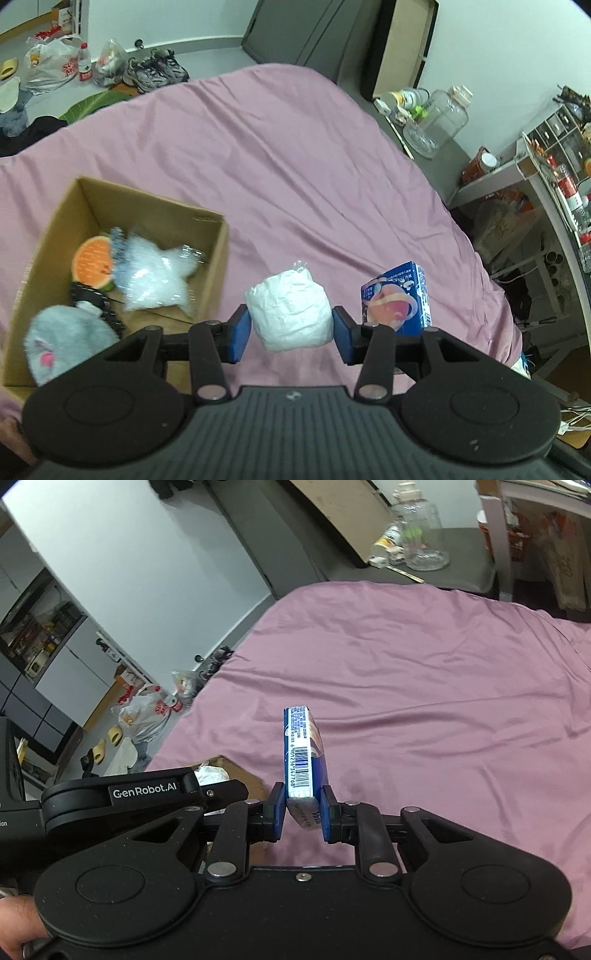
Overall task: Organize soft objects
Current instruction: 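Carry the white pad and small box over the cardboard box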
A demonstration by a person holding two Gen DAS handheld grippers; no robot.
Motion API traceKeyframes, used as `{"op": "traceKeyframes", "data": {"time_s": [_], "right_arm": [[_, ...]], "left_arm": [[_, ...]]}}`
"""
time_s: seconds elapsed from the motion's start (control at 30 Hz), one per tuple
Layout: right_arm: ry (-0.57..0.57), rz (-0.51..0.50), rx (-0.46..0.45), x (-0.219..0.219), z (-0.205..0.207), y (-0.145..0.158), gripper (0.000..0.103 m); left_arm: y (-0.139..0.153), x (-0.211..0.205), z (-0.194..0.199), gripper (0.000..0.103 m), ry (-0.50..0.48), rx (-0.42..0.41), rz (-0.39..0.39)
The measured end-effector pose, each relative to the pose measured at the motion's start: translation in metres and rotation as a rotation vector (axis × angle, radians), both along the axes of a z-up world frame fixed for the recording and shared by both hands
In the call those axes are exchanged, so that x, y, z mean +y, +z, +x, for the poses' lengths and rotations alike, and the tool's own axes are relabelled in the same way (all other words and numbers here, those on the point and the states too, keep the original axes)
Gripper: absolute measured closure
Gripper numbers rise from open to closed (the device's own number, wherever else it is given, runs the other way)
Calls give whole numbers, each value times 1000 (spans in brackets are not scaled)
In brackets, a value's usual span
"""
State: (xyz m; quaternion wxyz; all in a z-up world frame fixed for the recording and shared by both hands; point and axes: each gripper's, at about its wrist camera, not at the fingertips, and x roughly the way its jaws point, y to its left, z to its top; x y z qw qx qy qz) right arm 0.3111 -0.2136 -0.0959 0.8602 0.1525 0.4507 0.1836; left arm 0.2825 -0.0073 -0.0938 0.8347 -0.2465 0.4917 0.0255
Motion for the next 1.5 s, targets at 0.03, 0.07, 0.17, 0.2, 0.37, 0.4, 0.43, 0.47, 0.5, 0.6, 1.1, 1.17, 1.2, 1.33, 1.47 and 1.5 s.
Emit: {"op": "traceKeyframes", "data": {"time_s": [0.03,0.07,0.17,0.2,0.37,0.4,0.43,0.47,0.5,0.6,1.1,1.17,1.2,1.33,1.47,1.5], "right_arm": [[5,0,-5,5,-2,2,84],[10,0,-8,9,-3,3,84],[26,-4,-16,21,-7,7,84],[29,-6,-18,25,-9,8,84],[43,-16,-29,43,-15,13,84],[46,-18,-31,46,-17,14,84],[48,-20,-33,49,-19,14,84],[51,-21,-32,52,-19,14,84],[54,-22,-32,56,-21,14,84],[64,-29,-31,66,-24,14,84],[98,-64,-38,104,-40,17,83],[101,-68,-39,107,-41,17,83],[104,-69,-39,109,-40,16,83],[118,-74,-39,117,-42,17,83],[133,-81,-38,124,-44,16,83],[137,-83,-35,126,-45,15,83]], "left_arm": [[2,4,-3,57,3,-3,0],[3,8,-6,57,5,-5,0],[6,22,-15,57,9,-10,3],[6,26,-18,57,10,-10,3],[4,45,-28,57,22,-1,-6],[3,49,-29,57,22,3,-7],[2,52,-31,57,22,6,-9],[1,56,-33,57,23,8,-10],[-1,59,-35,57,25,12,-13],[-5,68,-40,57,26,26,-24],[-39,90,-57,52,-3,148,-99],[-42,93,-58,44,-1,158,-122],[-41,95,-59,42,4,160,-120],[-33,104,-62,36,18,129,-90],[-25,120,-66,36,63,109,-74],[-24,123,-66,36,71,106,-69]]}}
